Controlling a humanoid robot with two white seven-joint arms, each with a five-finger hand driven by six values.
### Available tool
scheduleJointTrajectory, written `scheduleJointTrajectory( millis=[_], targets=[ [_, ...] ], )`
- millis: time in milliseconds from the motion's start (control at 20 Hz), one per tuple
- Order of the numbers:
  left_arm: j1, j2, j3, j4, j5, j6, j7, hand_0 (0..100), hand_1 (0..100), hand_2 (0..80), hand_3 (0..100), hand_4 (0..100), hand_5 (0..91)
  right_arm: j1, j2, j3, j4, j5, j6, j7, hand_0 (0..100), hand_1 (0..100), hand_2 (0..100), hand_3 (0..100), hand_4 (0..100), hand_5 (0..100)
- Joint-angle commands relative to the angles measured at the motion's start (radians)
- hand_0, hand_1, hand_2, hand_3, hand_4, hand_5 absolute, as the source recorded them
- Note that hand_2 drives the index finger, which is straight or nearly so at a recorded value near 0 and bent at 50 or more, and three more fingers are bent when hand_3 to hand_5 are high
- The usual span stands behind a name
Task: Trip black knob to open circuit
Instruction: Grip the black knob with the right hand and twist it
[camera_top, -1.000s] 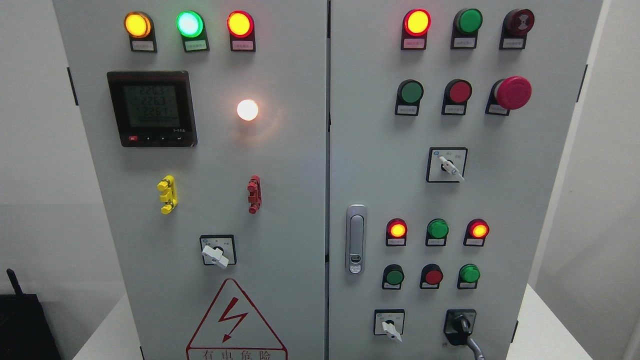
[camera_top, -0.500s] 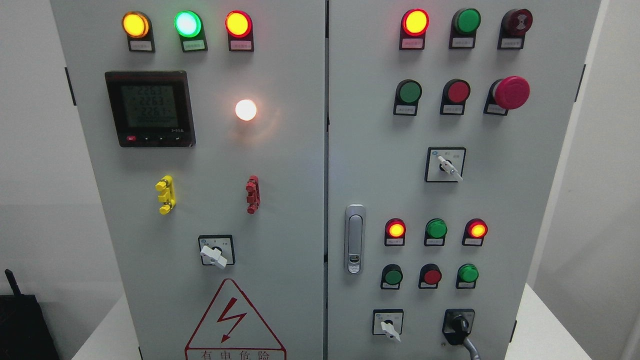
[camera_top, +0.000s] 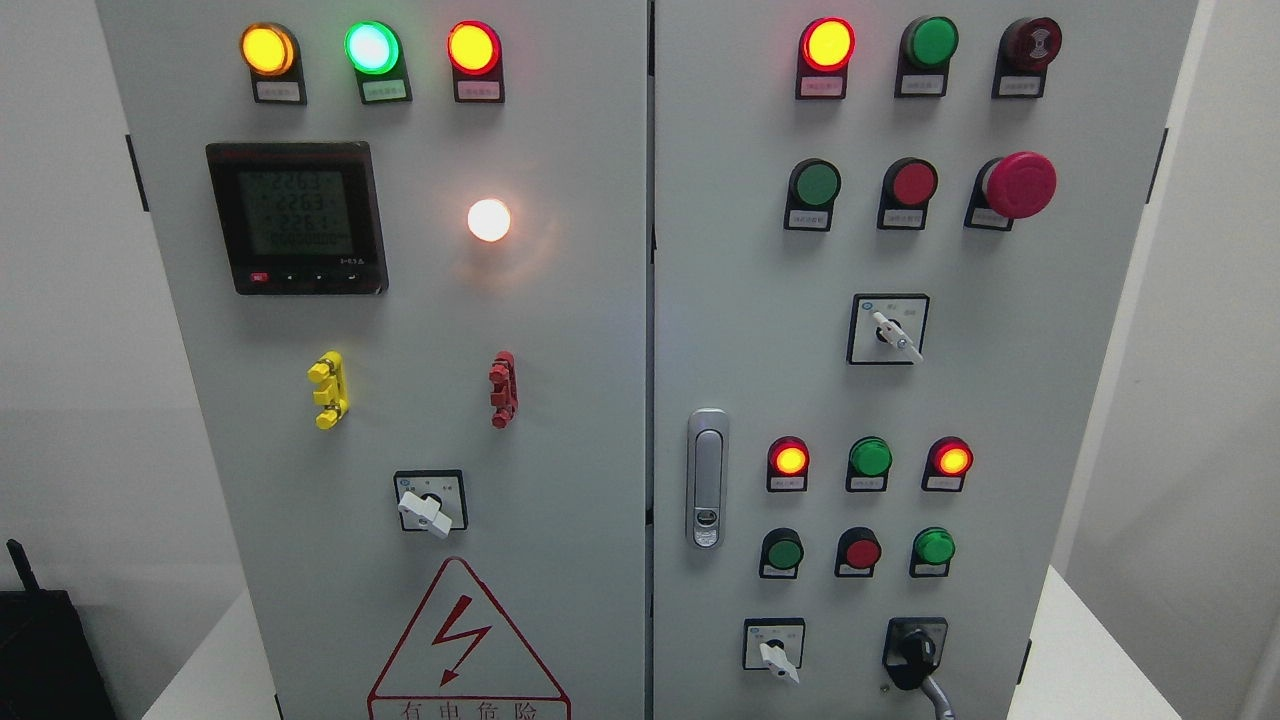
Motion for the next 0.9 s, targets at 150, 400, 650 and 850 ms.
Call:
scheduleJointTrajectory(
  millis=[150, 400, 650, 850],
  targets=[
    [0.0, 0.0, 0.001, 0.001, 0.002, 0.001, 0.0, 12, 39, 0.0, 0, 0, 0.0, -0.015, 0.014, 0.042, -0.039, 0.007, -0.013, 0.016, 71, 79, 0, 100, 100, 95],
    [0.0, 0.0, 0.001, 0.001, 0.002, 0.001, 0.0, 12, 39, 0.0, 0, 0, 0.0, -0.021, 0.014, 0.042, -0.039, 0.007, -0.013, 0.016, 71, 79, 0, 100, 100, 95],
    [0.0, 0.0, 0.001, 0.001, 0.002, 0.001, 0.0, 12, 39, 0.0, 0, 0, 0.0, -0.025, 0.014, 0.054, -0.042, 0.007, -0.012, 0.016, 71, 79, 0, 100, 100, 94],
    [0.0, 0.0, 0.001, 0.001, 0.002, 0.001, 0.0, 12, 39, 0.0, 0, 0, 0.0, -0.027, 0.014, 0.054, -0.043, 0.007, -0.006, 0.016, 71, 79, 0, 100, 100, 94]
  ],
)
